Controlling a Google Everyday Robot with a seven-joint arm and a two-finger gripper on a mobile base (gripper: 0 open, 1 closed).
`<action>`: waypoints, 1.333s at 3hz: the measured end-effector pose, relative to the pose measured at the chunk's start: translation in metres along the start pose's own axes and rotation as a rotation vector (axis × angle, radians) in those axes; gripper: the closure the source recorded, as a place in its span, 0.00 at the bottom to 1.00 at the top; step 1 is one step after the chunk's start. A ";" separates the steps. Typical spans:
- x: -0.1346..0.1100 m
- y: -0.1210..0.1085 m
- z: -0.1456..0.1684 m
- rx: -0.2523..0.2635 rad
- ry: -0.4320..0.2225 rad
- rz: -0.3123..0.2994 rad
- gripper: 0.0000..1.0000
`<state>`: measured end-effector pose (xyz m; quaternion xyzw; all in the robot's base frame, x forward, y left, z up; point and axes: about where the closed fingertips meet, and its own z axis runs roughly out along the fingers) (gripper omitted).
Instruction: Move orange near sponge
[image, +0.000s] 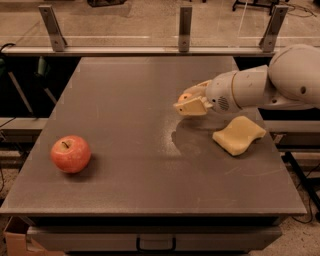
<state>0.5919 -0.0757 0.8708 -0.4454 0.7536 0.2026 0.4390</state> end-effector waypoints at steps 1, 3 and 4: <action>0.022 0.007 -0.028 0.035 0.046 0.023 0.82; 0.051 -0.002 -0.064 0.096 0.112 0.025 0.37; 0.058 -0.004 -0.066 0.101 0.126 0.027 0.13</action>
Offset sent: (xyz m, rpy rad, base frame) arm -0.0495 -0.0925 -0.0103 -0.1258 0.0304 -0.1417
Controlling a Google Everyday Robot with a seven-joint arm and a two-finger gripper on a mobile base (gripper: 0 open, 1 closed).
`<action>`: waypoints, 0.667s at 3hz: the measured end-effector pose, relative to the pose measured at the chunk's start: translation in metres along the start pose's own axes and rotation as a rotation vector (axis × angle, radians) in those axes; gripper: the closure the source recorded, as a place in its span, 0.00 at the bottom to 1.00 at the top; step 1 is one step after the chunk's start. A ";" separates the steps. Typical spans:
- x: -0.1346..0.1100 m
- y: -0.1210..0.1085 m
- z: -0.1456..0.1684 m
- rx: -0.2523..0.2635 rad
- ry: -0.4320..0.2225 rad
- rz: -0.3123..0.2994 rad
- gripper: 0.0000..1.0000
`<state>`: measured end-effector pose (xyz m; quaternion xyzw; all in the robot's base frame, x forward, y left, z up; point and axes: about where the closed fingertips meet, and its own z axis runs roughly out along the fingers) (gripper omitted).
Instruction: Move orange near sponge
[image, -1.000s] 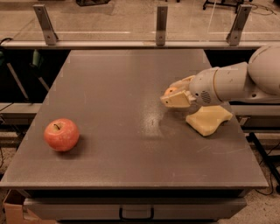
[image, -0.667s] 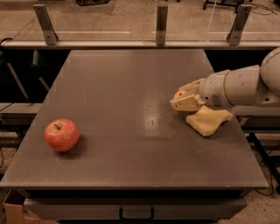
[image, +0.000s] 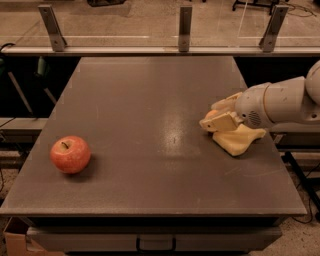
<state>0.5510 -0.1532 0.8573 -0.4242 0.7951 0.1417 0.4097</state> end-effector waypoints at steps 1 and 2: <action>0.004 -0.001 0.001 0.002 0.007 0.002 0.00; 0.004 -0.003 0.001 0.007 0.012 0.000 0.00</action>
Offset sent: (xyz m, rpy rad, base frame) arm 0.0049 -0.0130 -0.0041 -0.0238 0.0027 -0.0203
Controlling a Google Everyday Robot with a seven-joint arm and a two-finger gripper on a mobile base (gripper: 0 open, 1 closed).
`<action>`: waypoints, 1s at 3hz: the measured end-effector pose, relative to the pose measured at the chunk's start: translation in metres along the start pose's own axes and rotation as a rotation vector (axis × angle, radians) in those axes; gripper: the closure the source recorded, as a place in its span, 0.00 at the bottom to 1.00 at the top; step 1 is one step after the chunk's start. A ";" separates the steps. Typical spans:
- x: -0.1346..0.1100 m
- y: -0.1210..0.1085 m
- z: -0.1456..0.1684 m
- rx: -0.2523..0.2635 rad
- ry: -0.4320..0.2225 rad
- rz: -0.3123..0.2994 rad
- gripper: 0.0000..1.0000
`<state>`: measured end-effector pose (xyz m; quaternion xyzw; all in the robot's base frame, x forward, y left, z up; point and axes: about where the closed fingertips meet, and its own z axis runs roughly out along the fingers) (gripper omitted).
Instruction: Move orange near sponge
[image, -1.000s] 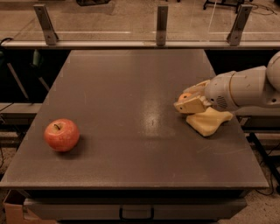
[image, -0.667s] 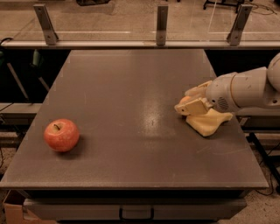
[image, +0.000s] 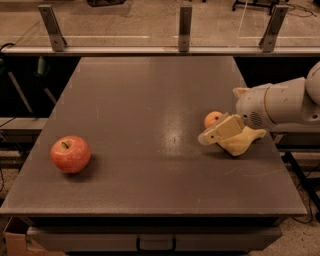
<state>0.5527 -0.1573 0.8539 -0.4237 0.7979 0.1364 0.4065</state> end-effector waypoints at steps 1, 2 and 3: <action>0.000 -0.010 -0.024 0.070 -0.035 -0.002 0.00; -0.012 -0.026 -0.094 0.208 -0.121 -0.049 0.00; -0.028 -0.035 -0.182 0.370 -0.190 -0.137 0.00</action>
Offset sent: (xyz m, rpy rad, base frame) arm -0.0773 -0.1714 0.1507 -0.0466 -0.4744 -0.2297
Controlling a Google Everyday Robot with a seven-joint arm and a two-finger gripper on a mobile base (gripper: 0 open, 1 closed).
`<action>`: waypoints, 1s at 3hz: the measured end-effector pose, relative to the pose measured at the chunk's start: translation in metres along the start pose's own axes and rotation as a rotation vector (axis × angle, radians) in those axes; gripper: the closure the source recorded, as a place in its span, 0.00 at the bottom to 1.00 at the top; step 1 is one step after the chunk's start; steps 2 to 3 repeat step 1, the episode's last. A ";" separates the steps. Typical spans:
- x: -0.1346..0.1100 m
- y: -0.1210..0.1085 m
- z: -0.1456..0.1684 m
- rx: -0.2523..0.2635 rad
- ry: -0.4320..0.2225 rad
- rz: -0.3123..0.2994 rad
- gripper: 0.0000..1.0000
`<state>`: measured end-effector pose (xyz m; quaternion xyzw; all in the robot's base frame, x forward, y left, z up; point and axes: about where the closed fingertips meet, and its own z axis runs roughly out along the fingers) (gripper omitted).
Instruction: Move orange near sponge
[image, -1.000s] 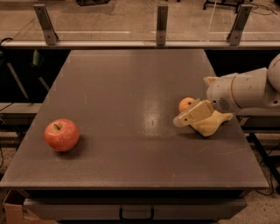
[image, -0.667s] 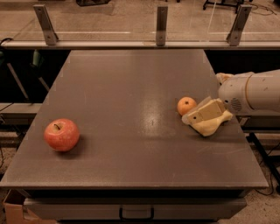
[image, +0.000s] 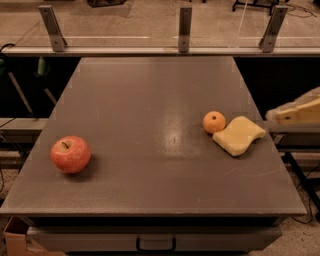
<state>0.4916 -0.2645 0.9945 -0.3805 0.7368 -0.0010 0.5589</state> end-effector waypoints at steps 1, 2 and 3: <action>0.015 -0.016 -0.038 0.071 0.021 -0.058 0.00; 0.015 -0.016 -0.038 0.071 0.021 -0.058 0.00; 0.015 -0.016 -0.038 0.071 0.021 -0.058 0.00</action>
Offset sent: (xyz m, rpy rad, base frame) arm 0.0000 0.0000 0.0000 0.0000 0.0000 0.0000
